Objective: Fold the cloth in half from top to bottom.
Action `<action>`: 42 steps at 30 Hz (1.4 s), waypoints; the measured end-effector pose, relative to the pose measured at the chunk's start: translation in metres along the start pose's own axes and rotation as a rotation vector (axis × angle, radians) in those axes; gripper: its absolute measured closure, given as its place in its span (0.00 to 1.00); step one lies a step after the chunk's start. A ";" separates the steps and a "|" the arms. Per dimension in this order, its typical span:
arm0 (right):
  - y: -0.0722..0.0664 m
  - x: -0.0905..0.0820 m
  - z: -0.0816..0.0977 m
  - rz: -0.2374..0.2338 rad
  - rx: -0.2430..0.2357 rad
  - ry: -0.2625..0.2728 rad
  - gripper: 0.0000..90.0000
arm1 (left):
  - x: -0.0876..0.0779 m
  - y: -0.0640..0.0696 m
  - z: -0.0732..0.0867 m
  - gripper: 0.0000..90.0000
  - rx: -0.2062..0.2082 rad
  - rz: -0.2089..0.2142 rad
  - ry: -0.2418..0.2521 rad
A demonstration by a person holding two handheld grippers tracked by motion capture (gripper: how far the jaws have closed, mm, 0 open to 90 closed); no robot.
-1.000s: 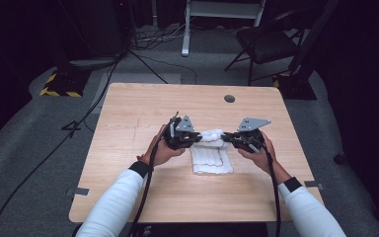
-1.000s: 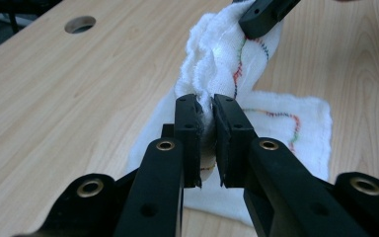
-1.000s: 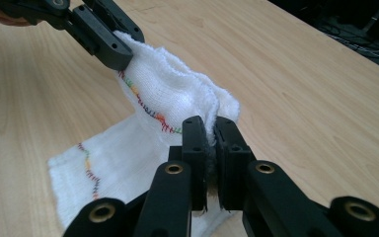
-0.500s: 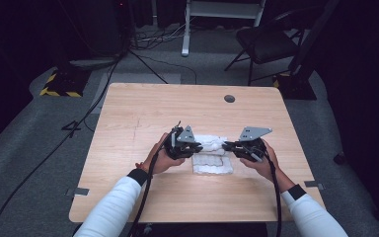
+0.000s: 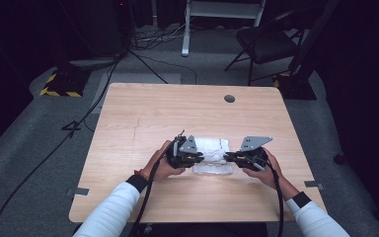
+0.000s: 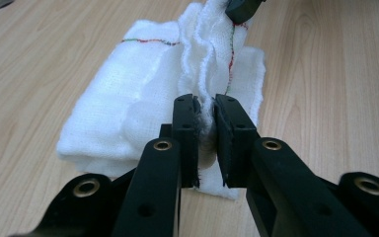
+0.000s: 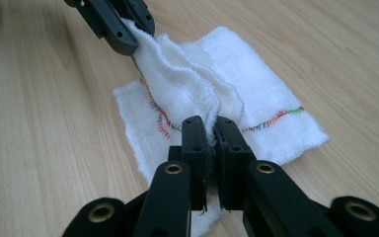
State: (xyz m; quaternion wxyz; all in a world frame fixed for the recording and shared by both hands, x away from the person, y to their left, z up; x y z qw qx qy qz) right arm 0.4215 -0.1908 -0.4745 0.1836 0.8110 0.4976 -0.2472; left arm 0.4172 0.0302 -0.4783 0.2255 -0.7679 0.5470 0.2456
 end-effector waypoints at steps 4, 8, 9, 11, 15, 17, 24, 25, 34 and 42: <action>-0.003 0.000 0.004 -0.004 -0.003 -0.011 0.94 | 0.004 0.004 0.004 0.88 0.008 0.004 -0.023; -0.005 0.001 0.009 -0.015 -0.002 -0.030 0.93 | 0.008 0.009 0.009 0.87 0.023 0.016 -0.043; -0.006 0.002 0.011 -0.016 -0.004 -0.037 0.93 | 0.009 0.010 0.010 0.87 0.027 0.019 -0.045; -0.007 0.003 0.014 -0.019 -0.009 -0.050 0.93 | 0.010 0.011 0.012 0.86 0.025 0.023 -0.055; -0.010 0.004 0.018 -0.030 -0.012 -0.063 0.93 | 0.013 0.013 0.016 0.85 0.037 0.026 -0.074; -0.011 0.005 0.019 -0.036 -0.012 -0.069 0.93 | 0.013 0.014 0.018 0.83 0.043 0.027 -0.082; -0.018 0.005 0.026 -0.058 -0.017 -0.086 0.89 | 0.014 0.019 0.022 0.81 0.042 0.031 -0.096; -0.019 0.005 0.027 -0.063 -0.018 -0.090 0.89 | 0.014 0.019 0.023 0.80 0.044 0.036 -0.087; -0.023 -0.003 0.034 -0.056 -0.013 -0.090 0.85 | 0.005 0.030 0.025 0.75 0.050 0.068 -0.069; -0.027 -0.018 0.034 -0.025 -0.016 -0.084 0.74 | -0.017 0.036 0.027 0.68 0.045 0.060 -0.032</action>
Point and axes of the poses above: each handheld gripper's, and its own axes: x roughly forward along the jaws, z roughly out of its underside, y roughly to its right, the point moved 4 cm from there along x, roughly forward along the jaws, and after that the axes turned 4 degrees about y, right-handed, at the moved point
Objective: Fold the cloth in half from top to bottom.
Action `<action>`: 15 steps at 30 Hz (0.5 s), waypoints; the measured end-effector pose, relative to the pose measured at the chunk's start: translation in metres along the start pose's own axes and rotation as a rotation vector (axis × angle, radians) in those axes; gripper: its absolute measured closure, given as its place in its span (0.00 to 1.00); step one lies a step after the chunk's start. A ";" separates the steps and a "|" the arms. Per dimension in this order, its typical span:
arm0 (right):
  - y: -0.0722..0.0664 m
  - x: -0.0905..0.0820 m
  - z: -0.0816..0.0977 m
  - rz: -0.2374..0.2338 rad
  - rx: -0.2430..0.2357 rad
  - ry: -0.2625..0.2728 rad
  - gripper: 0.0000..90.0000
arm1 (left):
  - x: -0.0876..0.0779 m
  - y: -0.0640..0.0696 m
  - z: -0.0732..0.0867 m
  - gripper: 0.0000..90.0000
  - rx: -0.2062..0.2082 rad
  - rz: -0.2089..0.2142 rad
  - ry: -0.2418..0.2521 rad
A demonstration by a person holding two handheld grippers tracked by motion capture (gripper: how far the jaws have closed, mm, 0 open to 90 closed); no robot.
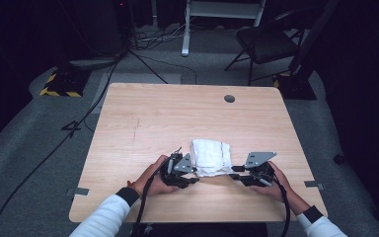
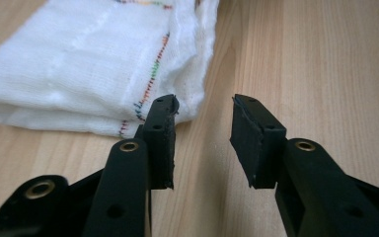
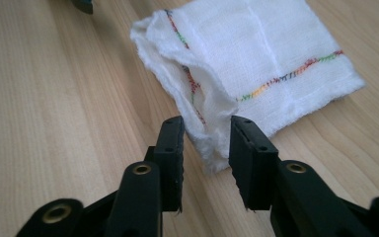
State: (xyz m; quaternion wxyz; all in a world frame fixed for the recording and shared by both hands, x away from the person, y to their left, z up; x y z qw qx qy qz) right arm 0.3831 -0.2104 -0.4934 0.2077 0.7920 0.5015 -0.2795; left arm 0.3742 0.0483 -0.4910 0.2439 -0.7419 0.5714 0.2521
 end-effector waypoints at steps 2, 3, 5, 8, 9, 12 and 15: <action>-0.001 -0.007 -0.003 0.016 0.002 0.027 0.67 | -0.007 -0.004 -0.004 0.65 -0.006 -0.020 0.034; 0.000 -0.011 -0.006 0.032 0.005 0.041 0.65 | -0.010 -0.006 -0.006 0.63 -0.011 -0.035 0.042; 0.004 -0.016 -0.011 0.057 0.015 0.066 0.62 | -0.013 -0.012 -0.011 0.59 -0.030 -0.056 0.064; 0.011 -0.017 -0.019 0.095 0.031 0.079 0.57 | -0.012 -0.022 -0.018 0.54 -0.047 -0.104 0.083; 0.013 -0.015 -0.021 0.100 0.031 0.076 0.55 | -0.009 -0.025 -0.021 0.50 -0.061 -0.116 0.083; 0.019 -0.002 -0.026 0.119 0.029 0.048 0.50 | 0.005 -0.032 -0.025 0.43 -0.069 -0.132 0.059; 0.020 0.009 -0.025 0.110 0.040 0.010 0.45 | 0.020 -0.035 -0.023 0.37 -0.075 -0.133 0.020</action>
Point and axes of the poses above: each handheld gripper's, and its own axes: x roughly forward along the jaws, z roughly out of its underside, y roughly to its right, the point moved 4 cm from there along x, roughly forward along the jaws, and after that the axes turned 4 degrees about y, right-handed, at the moved point
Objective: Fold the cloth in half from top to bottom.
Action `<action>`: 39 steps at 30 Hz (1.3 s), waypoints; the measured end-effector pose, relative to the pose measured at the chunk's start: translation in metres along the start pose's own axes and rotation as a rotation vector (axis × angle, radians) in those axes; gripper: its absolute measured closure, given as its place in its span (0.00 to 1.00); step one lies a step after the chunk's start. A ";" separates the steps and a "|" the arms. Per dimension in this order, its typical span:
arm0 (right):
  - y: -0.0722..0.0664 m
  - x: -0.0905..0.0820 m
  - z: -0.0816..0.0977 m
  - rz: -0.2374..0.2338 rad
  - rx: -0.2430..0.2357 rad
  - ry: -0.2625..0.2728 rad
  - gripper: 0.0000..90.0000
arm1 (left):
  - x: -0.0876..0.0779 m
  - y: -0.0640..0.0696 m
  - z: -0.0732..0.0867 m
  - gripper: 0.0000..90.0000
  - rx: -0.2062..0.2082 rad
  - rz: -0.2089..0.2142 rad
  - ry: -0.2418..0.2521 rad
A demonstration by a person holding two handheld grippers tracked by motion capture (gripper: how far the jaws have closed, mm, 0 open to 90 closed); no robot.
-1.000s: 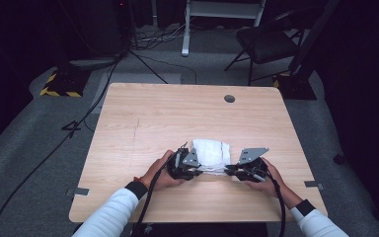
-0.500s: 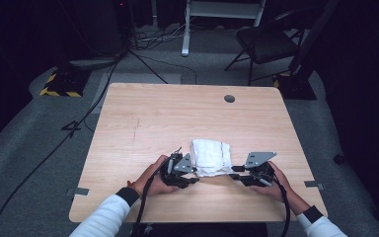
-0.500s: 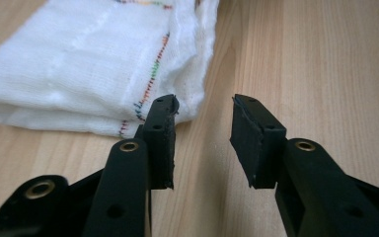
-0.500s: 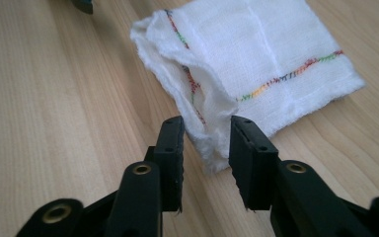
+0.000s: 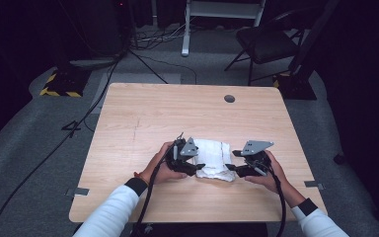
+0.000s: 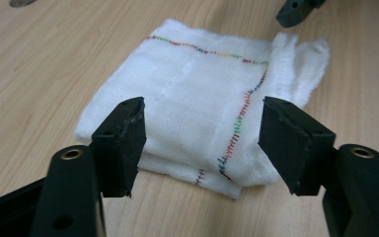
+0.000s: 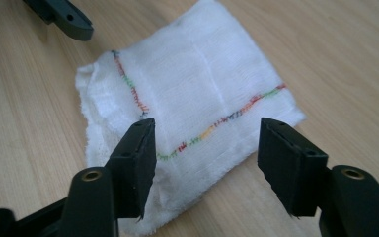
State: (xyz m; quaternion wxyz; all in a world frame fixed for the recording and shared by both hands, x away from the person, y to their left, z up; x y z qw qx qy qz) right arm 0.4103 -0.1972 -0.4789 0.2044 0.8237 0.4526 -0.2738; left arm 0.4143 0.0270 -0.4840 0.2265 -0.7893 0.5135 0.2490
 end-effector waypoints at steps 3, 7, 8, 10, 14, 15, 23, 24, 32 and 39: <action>-0.005 0.008 0.005 -0.017 -0.016 -0.037 0.42 | 0.010 0.003 0.006 0.31 -0.014 0.024 -0.039; -0.011 0.015 0.013 -0.042 -0.036 -0.083 0.39 | 0.014 0.007 0.014 0.26 -0.021 0.039 -0.071; -0.013 0.017 0.016 -0.042 -0.044 -0.092 0.39 | 0.015 0.008 0.016 0.24 -0.027 0.036 -0.081; -0.016 0.020 0.019 -0.039 -0.052 -0.109 0.39 | 0.017 0.009 0.020 0.22 -0.030 0.040 -0.105; -0.018 0.025 0.023 -0.039 -0.043 -0.111 0.38 | 0.024 0.009 0.030 0.22 -0.047 0.026 -0.147; -0.018 0.026 0.023 -0.037 -0.041 -0.108 0.37 | 0.024 0.007 0.030 0.21 -0.059 0.024 -0.141; -0.012 0.034 0.021 -0.022 -0.007 -0.078 0.38 | 0.024 -0.005 0.034 0.24 -0.073 -0.025 -0.113; -0.011 0.036 0.020 -0.024 -0.009 -0.073 0.38 | 0.022 -0.008 0.035 0.24 -0.080 -0.027 -0.116; 0.003 0.056 0.006 -0.021 0.011 -0.057 0.41 | 0.017 -0.034 0.046 0.23 -0.153 -0.037 -0.104; 0.016 0.073 -0.004 -0.018 0.054 -0.045 0.41 | 0.012 -0.051 0.054 0.23 -0.152 -0.108 -0.065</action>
Point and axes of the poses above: each handheld gripper's, and its own axes: x roughly forward along the jaws, z roughly out of its underside, y roughly to its right, the point moved 4 cm from there along x, roughly forward along the jaws, and after that the axes turned 4 degrees about y, right-handed, at the moved point
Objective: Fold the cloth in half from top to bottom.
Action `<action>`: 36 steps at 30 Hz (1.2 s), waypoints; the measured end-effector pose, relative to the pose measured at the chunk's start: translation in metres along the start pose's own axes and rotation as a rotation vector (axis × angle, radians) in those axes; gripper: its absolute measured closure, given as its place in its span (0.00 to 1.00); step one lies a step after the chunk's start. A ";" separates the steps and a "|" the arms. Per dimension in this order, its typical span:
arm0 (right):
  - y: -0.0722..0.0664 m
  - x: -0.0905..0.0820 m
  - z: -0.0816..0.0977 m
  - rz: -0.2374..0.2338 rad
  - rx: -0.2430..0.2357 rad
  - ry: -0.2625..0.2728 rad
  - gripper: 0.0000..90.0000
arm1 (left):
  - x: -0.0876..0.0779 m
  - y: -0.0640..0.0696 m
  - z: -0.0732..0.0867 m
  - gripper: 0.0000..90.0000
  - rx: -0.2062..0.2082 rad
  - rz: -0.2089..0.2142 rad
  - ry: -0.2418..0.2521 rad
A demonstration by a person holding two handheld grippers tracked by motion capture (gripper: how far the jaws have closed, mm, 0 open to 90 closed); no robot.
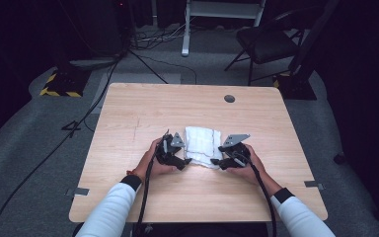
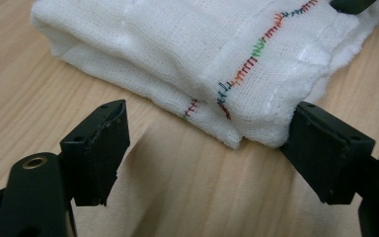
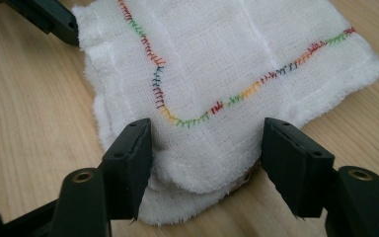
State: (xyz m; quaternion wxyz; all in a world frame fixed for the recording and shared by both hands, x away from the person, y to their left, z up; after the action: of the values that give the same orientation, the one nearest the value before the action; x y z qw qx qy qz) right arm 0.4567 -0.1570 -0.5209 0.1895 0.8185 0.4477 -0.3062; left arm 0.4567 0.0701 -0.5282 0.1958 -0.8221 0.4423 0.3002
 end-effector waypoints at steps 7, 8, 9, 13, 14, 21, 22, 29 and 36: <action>0.008 0.010 -0.007 0.002 0.032 0.008 0.40 | 0.000 -0.007 0.001 0.23 -0.001 -0.069 0.017; 0.008 0.011 -0.008 0.005 0.029 0.003 0.39 | 0.000 -0.007 0.001 0.23 0.000 -0.074 0.014; 0.008 0.011 -0.008 0.009 0.025 0.001 0.39 | 0.000 -0.007 0.000 0.23 0.000 -0.077 0.012; 0.006 0.010 -0.009 0.023 0.018 -0.009 0.39 | 0.000 -0.005 -0.001 0.23 -0.004 -0.091 0.002; 0.005 0.010 -0.010 0.026 0.014 -0.012 0.39 | -0.001 -0.005 -0.001 0.24 -0.004 -0.091 -0.003; 0.003 0.006 -0.011 0.040 -0.009 -0.030 0.39 | -0.009 -0.002 -0.003 0.24 -0.010 -0.086 -0.009; 0.003 0.004 -0.012 0.043 -0.013 -0.029 0.39 | -0.011 -0.001 -0.004 0.24 -0.009 -0.082 -0.008; -0.002 -0.007 -0.010 0.047 -0.044 -0.047 0.38 | -0.021 0.007 -0.006 0.23 -0.002 -0.061 -0.017; -0.003 -0.025 -0.007 0.054 -0.056 -0.037 0.38 | -0.029 0.018 -0.007 0.23 0.013 -0.020 -0.038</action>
State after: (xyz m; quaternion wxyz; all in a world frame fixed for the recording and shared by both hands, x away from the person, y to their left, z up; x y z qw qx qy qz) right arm 0.4457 -0.1668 -0.4987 0.2287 0.8188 0.4301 -0.3036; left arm 0.4315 0.0736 -0.5048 0.2126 -0.8192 0.4324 0.3109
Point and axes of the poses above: each handheld gripper's, and its own axes: x roughly forward along the jaws, z roughly out of its underside, y roughly to its right, the point moved 4 cm from there along x, roughly forward along the jaws, and after that the axes turned 4 degrees about y, right-handed, at the moved point
